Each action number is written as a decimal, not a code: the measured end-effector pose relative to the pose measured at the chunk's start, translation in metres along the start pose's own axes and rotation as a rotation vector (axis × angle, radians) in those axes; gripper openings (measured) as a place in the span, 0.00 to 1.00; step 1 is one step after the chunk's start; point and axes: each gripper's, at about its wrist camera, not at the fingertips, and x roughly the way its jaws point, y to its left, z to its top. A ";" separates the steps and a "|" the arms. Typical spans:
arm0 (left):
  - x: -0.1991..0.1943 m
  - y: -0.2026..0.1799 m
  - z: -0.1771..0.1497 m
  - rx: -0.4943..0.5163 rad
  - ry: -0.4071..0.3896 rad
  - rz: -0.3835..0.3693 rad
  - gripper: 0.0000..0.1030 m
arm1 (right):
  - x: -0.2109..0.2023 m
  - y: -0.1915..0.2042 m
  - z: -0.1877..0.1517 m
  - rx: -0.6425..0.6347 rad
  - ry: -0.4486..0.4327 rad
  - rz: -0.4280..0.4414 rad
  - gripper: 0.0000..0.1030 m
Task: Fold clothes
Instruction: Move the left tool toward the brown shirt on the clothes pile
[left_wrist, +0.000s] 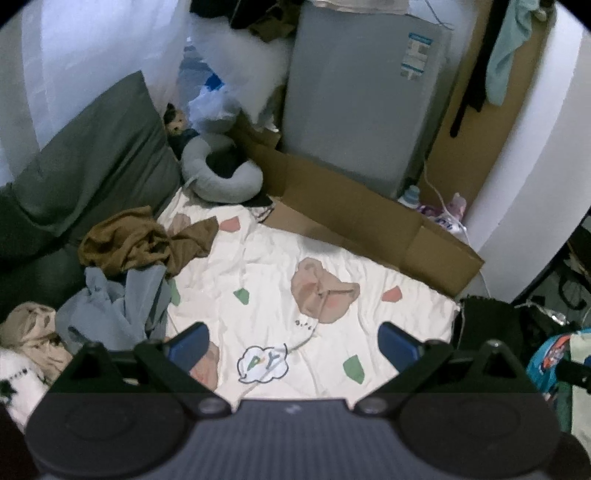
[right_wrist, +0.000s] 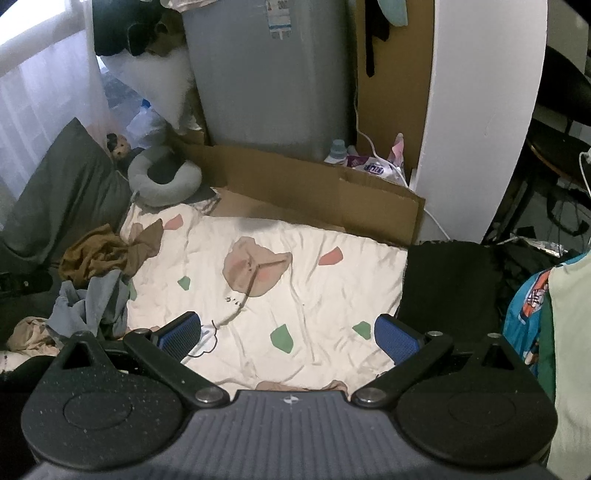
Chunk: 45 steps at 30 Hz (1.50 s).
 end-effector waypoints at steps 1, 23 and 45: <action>0.000 0.001 0.002 0.004 -0.003 0.000 0.96 | 0.000 0.000 0.000 0.001 -0.002 0.003 1.00; 0.008 0.078 0.041 -0.057 -0.054 0.018 0.96 | 0.018 0.001 0.036 0.024 -0.120 0.023 1.00; 0.045 0.174 0.063 -0.200 -0.126 0.113 0.96 | 0.077 0.019 0.085 -0.052 -0.208 0.058 1.00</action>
